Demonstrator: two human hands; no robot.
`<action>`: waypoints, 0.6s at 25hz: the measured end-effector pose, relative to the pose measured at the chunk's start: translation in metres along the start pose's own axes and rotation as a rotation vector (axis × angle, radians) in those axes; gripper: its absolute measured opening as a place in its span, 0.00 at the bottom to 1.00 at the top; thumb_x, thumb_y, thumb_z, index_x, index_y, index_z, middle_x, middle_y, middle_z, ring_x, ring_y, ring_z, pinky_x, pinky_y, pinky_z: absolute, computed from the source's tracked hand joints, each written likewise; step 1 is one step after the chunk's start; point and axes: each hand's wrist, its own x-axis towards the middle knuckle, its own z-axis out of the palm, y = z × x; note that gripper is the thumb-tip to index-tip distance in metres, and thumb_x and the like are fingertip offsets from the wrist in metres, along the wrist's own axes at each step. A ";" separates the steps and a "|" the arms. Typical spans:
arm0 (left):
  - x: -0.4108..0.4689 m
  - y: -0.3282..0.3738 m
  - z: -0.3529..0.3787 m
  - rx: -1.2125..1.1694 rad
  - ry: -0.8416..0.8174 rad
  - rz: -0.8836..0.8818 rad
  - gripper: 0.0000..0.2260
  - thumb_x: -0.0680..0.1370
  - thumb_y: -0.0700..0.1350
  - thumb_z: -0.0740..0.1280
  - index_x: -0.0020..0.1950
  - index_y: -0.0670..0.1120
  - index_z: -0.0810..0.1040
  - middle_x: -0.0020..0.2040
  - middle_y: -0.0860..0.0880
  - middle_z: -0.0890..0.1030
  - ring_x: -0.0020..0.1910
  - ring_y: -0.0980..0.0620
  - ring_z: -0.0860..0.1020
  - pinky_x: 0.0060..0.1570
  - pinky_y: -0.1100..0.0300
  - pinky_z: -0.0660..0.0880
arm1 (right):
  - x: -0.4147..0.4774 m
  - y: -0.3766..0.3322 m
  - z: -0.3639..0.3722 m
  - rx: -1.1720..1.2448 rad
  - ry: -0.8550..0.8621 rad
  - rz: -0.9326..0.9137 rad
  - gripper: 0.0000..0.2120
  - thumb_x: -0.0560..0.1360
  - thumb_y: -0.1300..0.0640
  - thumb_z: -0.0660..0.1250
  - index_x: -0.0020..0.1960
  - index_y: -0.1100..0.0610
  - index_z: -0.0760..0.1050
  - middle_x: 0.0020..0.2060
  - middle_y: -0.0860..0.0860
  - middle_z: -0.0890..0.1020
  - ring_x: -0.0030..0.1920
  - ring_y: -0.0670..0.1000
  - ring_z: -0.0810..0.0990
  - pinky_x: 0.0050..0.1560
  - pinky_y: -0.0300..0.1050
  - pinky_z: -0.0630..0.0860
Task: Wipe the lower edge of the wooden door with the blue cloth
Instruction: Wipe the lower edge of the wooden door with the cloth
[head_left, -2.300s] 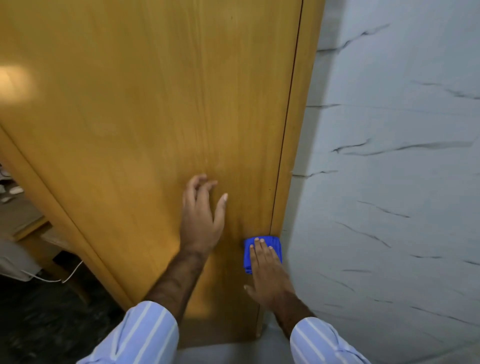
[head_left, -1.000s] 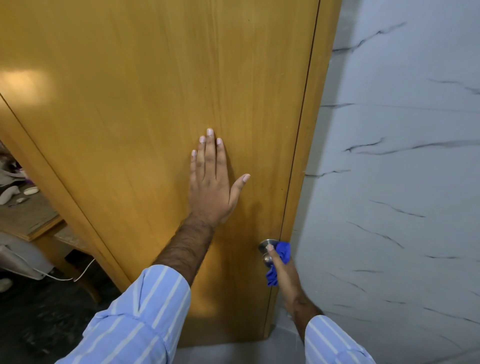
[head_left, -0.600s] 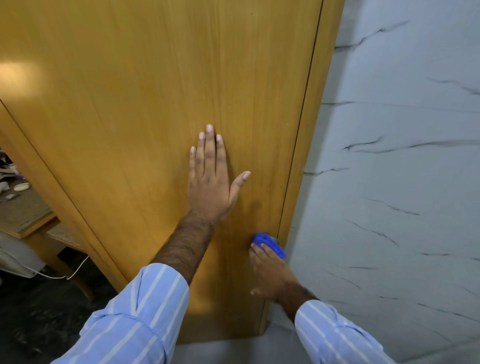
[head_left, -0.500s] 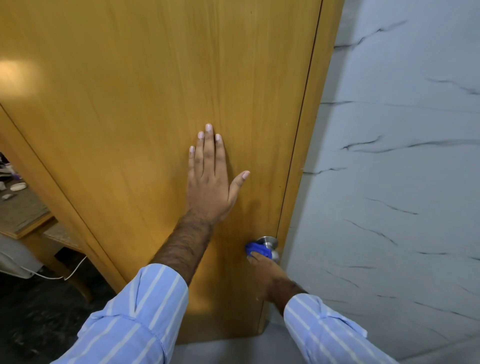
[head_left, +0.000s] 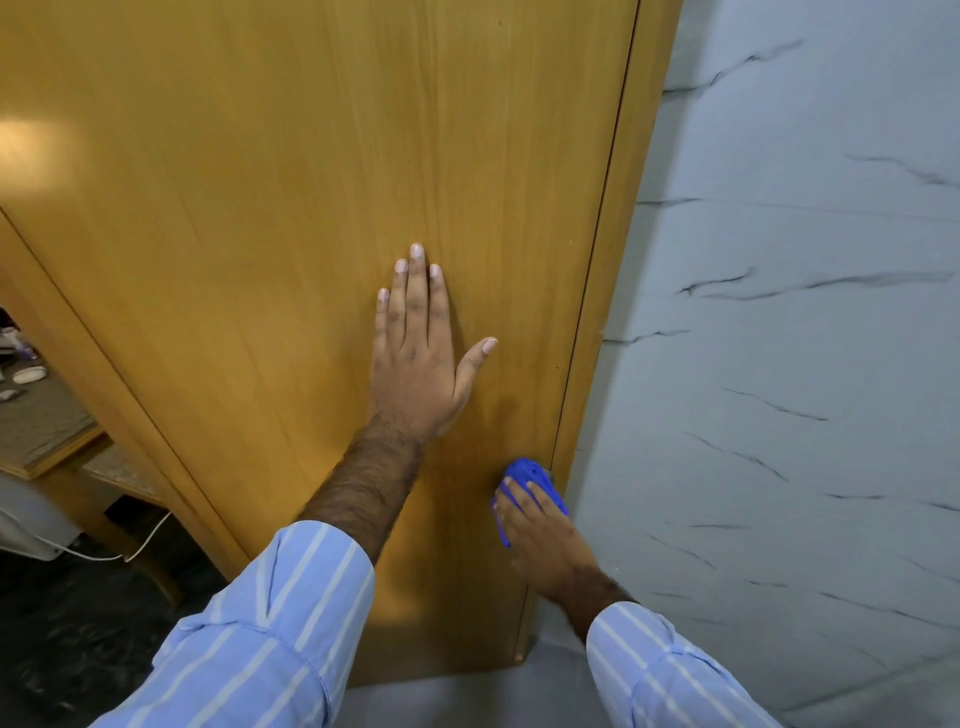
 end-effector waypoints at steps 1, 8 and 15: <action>0.000 0.000 0.000 -0.003 -0.005 -0.002 0.39 0.82 0.65 0.51 0.80 0.36 0.55 0.82 0.37 0.55 0.82 0.40 0.53 0.80 0.43 0.54 | -0.004 0.001 -0.003 0.107 0.020 0.037 0.37 0.78 0.46 0.64 0.80 0.61 0.56 0.80 0.58 0.60 0.80 0.60 0.52 0.79 0.59 0.51; 0.000 0.000 -0.002 -0.011 -0.046 0.004 0.39 0.82 0.66 0.51 0.81 0.36 0.54 0.82 0.37 0.53 0.82 0.41 0.51 0.80 0.42 0.55 | -0.021 -0.002 -0.004 0.766 0.134 0.415 0.46 0.76 0.34 0.64 0.82 0.56 0.48 0.82 0.52 0.50 0.81 0.55 0.46 0.78 0.52 0.51; 0.001 0.002 -0.005 -0.054 -0.088 -0.029 0.39 0.82 0.65 0.51 0.81 0.36 0.53 0.82 0.38 0.52 0.82 0.40 0.50 0.81 0.43 0.52 | -0.019 0.001 -0.009 0.746 0.041 0.430 0.50 0.74 0.31 0.62 0.82 0.55 0.42 0.82 0.52 0.47 0.81 0.55 0.42 0.79 0.54 0.52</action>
